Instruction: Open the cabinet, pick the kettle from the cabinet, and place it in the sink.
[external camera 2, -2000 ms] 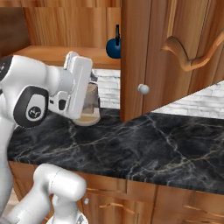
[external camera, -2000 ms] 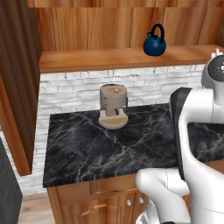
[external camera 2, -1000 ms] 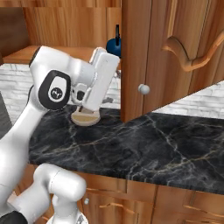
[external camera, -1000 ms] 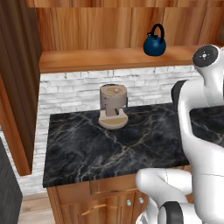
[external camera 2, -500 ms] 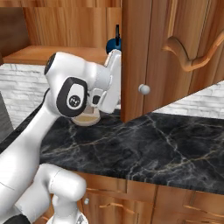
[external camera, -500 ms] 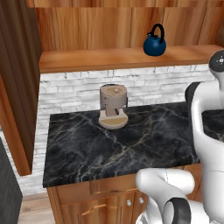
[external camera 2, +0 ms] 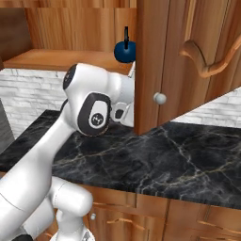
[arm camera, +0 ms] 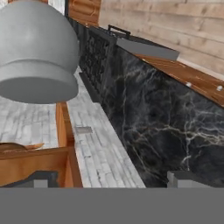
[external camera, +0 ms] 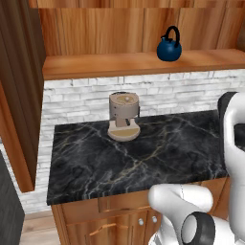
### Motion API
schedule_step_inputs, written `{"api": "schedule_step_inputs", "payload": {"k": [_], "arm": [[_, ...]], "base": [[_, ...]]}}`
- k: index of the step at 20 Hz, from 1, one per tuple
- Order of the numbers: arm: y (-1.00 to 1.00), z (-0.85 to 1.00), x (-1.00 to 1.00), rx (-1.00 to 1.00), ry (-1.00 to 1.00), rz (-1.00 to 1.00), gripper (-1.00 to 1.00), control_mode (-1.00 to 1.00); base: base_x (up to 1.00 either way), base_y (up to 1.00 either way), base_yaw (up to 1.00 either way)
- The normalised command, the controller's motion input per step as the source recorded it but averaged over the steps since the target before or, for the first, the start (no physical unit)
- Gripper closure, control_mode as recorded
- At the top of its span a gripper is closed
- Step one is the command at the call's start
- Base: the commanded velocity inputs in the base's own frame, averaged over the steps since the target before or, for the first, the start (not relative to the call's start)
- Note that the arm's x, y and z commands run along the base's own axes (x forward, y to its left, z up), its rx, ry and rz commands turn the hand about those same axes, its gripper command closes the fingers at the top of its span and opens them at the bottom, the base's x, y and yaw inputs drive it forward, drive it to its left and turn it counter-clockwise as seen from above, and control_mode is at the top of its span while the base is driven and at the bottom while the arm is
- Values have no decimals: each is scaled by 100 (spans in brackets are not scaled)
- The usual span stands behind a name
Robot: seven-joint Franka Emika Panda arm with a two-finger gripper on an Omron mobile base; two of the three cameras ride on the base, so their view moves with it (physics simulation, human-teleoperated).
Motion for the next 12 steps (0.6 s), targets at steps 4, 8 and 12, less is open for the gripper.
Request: {"api": "schedule_step_inputs", "payload": {"k": [4,8,12], "arm": [[-41,4,-30,5,-2,-2,-100,-100],[-48,3,-28,4,0,-4,-100,-100],[-55,2,-22,3,0,-2,-100,-100]], "base": [[0,0,0],[0,0,0],[0,0,0]]}}
